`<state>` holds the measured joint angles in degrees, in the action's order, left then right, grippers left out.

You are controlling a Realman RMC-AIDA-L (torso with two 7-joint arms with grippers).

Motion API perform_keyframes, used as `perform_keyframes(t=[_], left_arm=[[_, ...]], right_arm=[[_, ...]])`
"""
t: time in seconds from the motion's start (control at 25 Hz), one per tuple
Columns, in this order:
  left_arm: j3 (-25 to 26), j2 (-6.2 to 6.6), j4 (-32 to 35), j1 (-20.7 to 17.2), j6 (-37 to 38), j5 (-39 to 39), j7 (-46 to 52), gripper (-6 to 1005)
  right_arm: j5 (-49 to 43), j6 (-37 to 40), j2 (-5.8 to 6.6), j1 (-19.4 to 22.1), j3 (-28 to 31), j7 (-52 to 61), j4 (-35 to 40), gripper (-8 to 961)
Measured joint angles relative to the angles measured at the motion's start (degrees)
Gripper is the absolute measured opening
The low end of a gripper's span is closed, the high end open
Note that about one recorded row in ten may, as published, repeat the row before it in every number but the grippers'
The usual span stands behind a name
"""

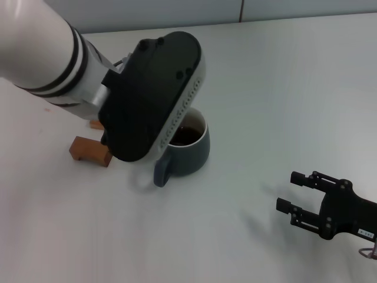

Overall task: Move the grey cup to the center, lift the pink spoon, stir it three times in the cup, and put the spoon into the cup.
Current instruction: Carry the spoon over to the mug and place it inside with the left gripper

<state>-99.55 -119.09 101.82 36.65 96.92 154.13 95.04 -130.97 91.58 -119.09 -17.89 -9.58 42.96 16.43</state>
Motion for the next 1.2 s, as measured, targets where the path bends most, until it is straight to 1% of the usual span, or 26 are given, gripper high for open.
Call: perform_keyframes(t=[0.28, 0.4, 0.56, 0.72, 0.88, 1.08, 1.2], left_arm=[[-1.36, -0.06, -0.6, 0.64, -2.54, -0.14, 1.04, 138], [-1.39, -0.08, -1.84, 1.35, -4.03, 0.24, 1.93, 138], [-1.01, -0.09, -2.7, 1.71, -4.16, 0.79, 2.38, 137], [-0.83, -0.09, -2.64, 1.93, -2.39, 2.98, 3.39, 137], [-0.82, -0.09, -2.27, 2.23, -0.35, 3.25, 4.11, 137], [-1.48, -0.09, -0.91, 2.15, 1.59, 2.11, 4.61, 137], [-1.97, -0.09, -0.52, 2.02, 1.31, 0.91, 5.04, 137]], right_arm=[[0.0, 0.25, 0.0, 0.05, 0.0, -0.04, -0.06, 684], [0.0, 0.34, 0.0, 0.1, 0.01, -0.06, -0.13, 685], [0.0, 0.39, 0.0, 0.13, 0.0, -0.07, -0.27, 685], [0.0, 0.41, 0.0, -0.03, 0.0, -0.08, -0.7, 685], [0.0, 0.41, 0.0, -0.08, -0.04, -0.08, -0.8, 685], [0.01, 0.42, 0.0, 0.01, -0.09, -0.08, -0.81, 684], [0.01, 0.53, 0.0, 0.06, -0.09, -0.07, -0.85, 684]])
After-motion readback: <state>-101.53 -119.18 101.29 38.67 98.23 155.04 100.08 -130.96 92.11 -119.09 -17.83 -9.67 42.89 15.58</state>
